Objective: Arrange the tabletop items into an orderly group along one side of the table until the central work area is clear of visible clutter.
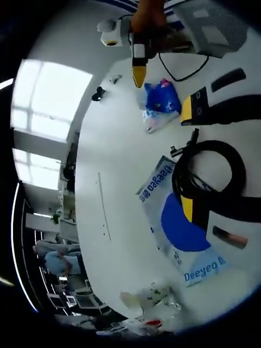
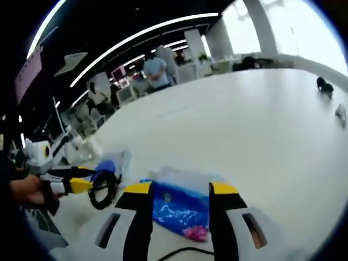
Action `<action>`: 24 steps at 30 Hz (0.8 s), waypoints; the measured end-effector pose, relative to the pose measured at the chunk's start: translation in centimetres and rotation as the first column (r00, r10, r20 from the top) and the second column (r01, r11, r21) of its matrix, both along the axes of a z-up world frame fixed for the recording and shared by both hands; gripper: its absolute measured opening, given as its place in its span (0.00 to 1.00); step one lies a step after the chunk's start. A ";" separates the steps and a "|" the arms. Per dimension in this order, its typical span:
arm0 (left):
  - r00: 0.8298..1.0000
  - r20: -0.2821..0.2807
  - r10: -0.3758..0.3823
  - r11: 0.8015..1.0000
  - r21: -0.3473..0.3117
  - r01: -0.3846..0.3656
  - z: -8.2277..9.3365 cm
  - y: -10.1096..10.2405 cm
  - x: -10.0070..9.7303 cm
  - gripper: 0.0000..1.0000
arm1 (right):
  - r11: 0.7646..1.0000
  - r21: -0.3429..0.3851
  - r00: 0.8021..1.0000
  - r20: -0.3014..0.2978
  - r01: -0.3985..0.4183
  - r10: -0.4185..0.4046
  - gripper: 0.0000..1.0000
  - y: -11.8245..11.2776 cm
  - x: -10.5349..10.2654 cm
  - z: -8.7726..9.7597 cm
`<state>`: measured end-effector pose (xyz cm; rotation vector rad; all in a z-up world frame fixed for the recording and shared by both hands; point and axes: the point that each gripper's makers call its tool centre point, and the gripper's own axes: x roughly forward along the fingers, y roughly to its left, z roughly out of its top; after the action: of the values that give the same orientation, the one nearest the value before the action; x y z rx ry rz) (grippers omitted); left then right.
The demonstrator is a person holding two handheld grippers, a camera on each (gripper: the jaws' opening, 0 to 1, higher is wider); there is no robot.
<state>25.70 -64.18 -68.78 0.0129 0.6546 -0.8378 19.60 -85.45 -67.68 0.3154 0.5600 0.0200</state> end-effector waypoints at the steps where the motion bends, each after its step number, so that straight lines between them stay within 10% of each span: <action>1: 1.000 -0.002 0.018 1.000 -0.009 -0.018 0.0 0.5 0.1 0.49 | 1.000 -0.006 1.000 0.003 -0.007 0.007 0.38 0.2 0.2 0.1; 24: 0.975 -0.032 0.218 0.974 -0.051 -0.220 -0.8 6.8 -0.4 0.48 | 0.972 -0.052 0.973 0.000 -0.231 0.231 0.38 8.6 4.0 0.7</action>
<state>25.30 -57.39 -69.57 -0.1180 0.6442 -0.6430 23.63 -76.83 -66.98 0.1979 0.5881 0.2313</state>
